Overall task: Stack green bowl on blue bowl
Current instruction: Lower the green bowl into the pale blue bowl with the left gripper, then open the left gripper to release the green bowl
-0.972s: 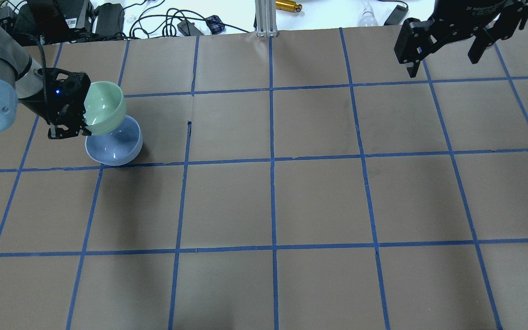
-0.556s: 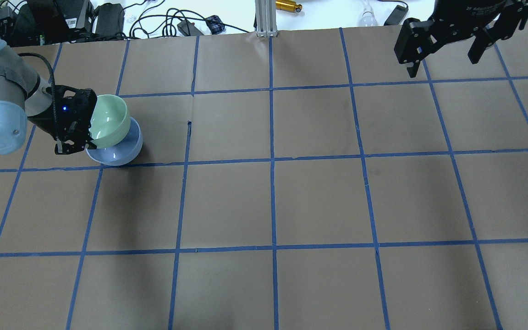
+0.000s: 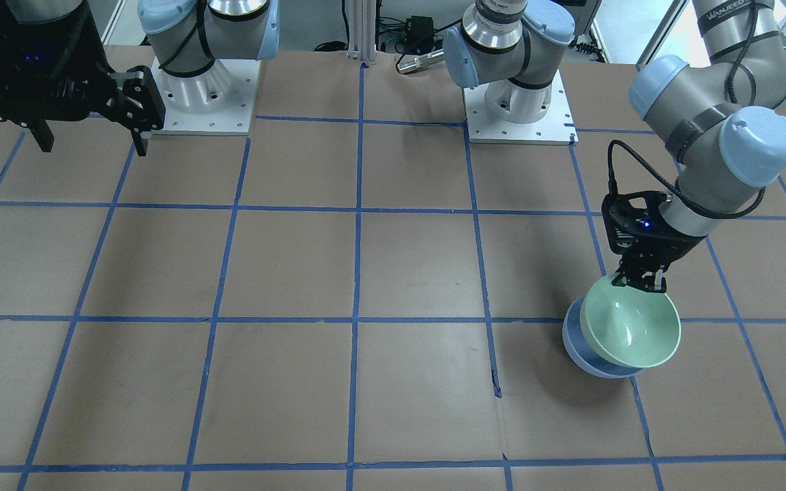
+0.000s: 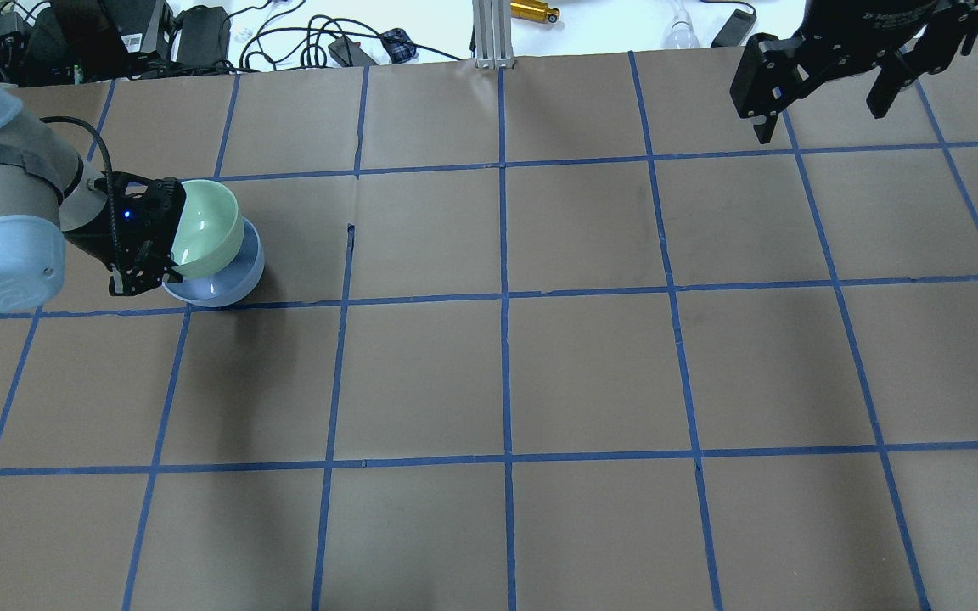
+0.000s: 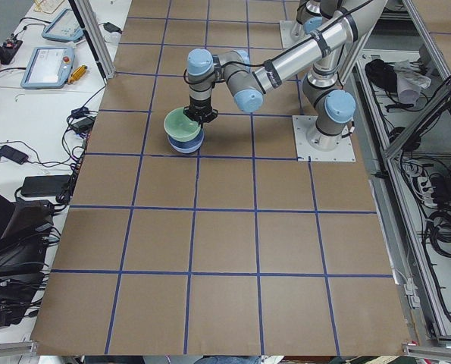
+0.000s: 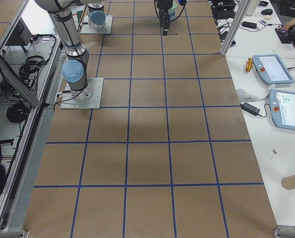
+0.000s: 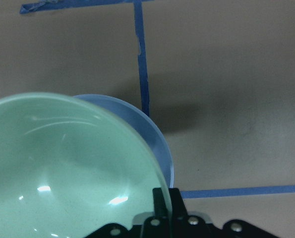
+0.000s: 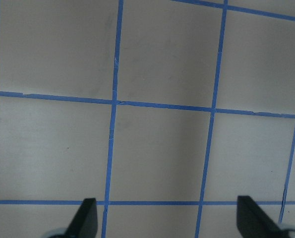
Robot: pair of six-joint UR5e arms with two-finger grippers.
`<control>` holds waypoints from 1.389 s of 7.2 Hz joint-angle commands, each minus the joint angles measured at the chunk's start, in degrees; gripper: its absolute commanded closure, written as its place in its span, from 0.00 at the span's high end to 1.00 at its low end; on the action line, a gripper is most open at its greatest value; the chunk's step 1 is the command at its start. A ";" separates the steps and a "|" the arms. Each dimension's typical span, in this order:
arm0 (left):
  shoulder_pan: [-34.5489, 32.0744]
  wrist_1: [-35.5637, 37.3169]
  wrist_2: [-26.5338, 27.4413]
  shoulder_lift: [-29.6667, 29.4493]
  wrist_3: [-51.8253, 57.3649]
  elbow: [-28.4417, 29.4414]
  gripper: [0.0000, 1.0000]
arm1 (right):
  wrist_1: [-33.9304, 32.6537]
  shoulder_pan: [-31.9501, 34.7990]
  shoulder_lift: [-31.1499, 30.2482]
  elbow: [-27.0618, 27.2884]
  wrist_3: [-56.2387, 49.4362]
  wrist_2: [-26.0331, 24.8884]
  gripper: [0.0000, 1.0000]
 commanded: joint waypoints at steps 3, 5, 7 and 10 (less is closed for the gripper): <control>-0.02 -0.24 1.46 0.84 -2.45 0.23 1.00 | 0.00 0.00 0.00 0.00 0.00 0.00 1.00; -0.73 -1.02 0.59 3.21 -10.41 1.02 1.00 | 0.00 0.00 0.00 0.00 0.00 0.00 1.00; -6.32 -9.67 0.58 3.92 -24.25 6.96 1.00 | 0.00 0.00 0.00 0.00 0.00 0.00 1.00; -10.91 -23.69 1.20 3.92 -42.77 17.61 1.00 | 0.00 0.00 0.00 0.00 0.00 0.00 1.00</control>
